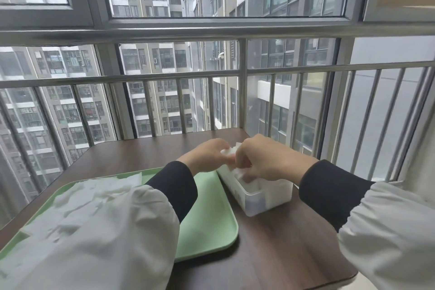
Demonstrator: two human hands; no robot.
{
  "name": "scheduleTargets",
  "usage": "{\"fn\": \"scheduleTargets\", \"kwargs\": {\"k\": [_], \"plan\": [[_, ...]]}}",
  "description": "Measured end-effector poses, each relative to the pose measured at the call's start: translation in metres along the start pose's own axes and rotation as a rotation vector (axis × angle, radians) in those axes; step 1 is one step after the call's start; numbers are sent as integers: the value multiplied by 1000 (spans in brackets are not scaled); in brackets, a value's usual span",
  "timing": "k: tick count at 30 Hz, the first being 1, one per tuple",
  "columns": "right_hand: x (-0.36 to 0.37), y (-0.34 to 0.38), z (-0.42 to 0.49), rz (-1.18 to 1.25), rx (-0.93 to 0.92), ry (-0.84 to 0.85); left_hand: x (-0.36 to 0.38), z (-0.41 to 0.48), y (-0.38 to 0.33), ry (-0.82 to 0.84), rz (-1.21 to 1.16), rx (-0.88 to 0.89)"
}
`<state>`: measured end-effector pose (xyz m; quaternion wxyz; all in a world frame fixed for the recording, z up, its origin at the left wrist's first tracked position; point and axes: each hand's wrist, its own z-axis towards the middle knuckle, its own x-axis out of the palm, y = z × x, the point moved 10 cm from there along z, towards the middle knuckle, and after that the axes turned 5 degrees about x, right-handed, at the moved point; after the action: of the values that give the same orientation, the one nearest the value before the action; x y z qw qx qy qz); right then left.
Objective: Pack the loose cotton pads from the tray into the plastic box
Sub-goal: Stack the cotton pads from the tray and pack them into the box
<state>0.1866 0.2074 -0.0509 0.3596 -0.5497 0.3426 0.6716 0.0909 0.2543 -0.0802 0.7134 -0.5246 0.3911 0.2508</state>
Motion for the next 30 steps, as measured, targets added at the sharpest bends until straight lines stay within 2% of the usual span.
{"fn": "scheduleTargets", "kwargs": {"k": [6,10,17,20,25,27,30], "plan": [[-21,5,0,26,-4,-55,-13,-21,0,-1,-54,21],[-38,27,3,187,-64,-119,-38,-52,19,-35,-54,-40],[-12,110,31,306,-181,-32,-81,-123,80,34,-7,-186],[7,142,50,345,-192,29,-107,-152,115,-39,-16,-270],[35,170,84,309,-150,122,-147,-179,153,-321,-71,-315],[42,176,96,282,-125,127,-151,-181,165,-336,-68,-332],[60,171,109,123,-55,235,-142,-178,174,-269,-61,-344]]}}
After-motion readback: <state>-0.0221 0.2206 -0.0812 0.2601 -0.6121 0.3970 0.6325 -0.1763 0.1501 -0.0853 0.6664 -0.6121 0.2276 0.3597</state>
